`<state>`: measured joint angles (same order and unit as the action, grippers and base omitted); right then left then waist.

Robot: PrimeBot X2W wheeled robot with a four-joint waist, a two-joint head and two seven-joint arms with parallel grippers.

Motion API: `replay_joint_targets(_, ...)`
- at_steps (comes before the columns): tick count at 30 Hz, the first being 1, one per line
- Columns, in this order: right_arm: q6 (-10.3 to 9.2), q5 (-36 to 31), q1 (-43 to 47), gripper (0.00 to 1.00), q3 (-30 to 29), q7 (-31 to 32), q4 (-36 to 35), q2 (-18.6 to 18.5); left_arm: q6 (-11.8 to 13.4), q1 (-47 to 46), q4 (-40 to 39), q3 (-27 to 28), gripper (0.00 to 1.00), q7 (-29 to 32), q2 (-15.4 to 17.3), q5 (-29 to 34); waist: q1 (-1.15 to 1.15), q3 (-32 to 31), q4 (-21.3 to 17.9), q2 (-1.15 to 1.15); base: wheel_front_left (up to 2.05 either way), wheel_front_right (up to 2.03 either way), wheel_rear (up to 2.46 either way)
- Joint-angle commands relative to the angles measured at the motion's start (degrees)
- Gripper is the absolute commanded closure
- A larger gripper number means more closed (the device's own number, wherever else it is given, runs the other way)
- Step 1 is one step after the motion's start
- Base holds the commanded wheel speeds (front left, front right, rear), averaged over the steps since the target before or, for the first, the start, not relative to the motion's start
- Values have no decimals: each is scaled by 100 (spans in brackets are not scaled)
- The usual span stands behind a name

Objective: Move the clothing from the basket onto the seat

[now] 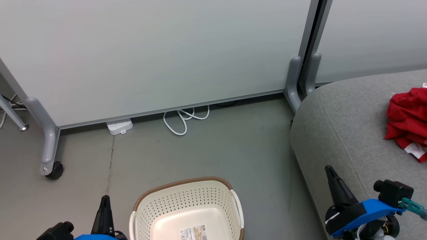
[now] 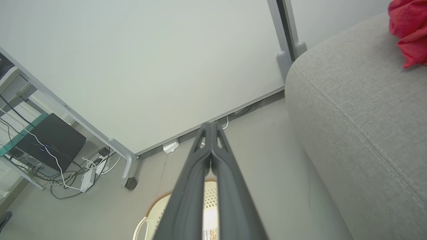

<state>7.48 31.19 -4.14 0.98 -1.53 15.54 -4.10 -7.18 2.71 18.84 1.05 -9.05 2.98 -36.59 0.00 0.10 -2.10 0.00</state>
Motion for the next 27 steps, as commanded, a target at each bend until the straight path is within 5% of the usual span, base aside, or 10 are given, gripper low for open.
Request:
replay_joint_targets(1, 1, 163, -105, 100, -39, 14, -103, 3, -10, -201, -101, 35, 100, 40, 13, -141, 0, 0, 1, 0, 0, 0, 0)
replay_joint_targets(27, 2, 2251, -164, 100, -293, 296, -133, 47, -21, -468, -244, 221, 100, 577, 6, -2047, 0, 2, 54, 0, 0, 0, 0)
